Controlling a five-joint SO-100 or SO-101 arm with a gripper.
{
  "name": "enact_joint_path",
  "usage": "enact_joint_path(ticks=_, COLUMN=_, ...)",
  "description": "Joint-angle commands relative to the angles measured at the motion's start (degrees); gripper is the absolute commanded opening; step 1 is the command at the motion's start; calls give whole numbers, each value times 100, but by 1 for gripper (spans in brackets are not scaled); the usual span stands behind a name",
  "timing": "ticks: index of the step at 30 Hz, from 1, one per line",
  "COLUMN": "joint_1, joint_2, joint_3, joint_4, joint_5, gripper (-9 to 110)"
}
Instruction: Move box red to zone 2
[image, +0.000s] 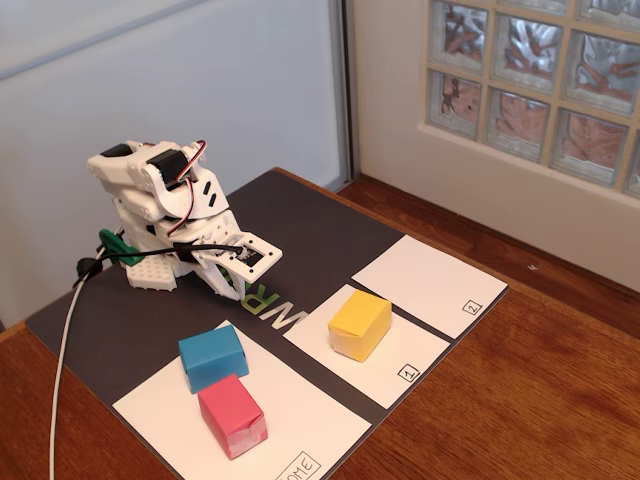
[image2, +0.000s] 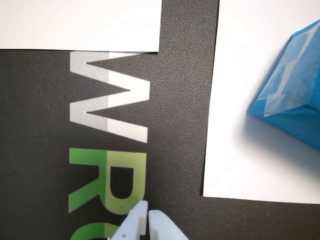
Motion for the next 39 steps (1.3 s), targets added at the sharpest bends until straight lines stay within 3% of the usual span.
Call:
enact_joint_path(ticks=1, joint_1=-53, joint_2=308, joint_3=18, joint_4=352, joint_5=26, gripper=0)
enact_joint_path(ticks=23, joint_1=-53, joint_2=308, joint_3=18, joint_4=352, joint_5=26, gripper=0)
enact_joint_path(ticks=26, joint_1=237, joint_2=308, joint_3=18, joint_4=264, joint_5=-694, gripper=0)
enact_joint_path(ticks=34, joint_1=642, joint_2=299, joint_3=18, joint_4=264, joint_5=-738, gripper=0)
enact_joint_path(ticks=39, joint_1=229, joint_2=299, joint_3=18, joint_4=237, joint_5=-756, gripper=0)
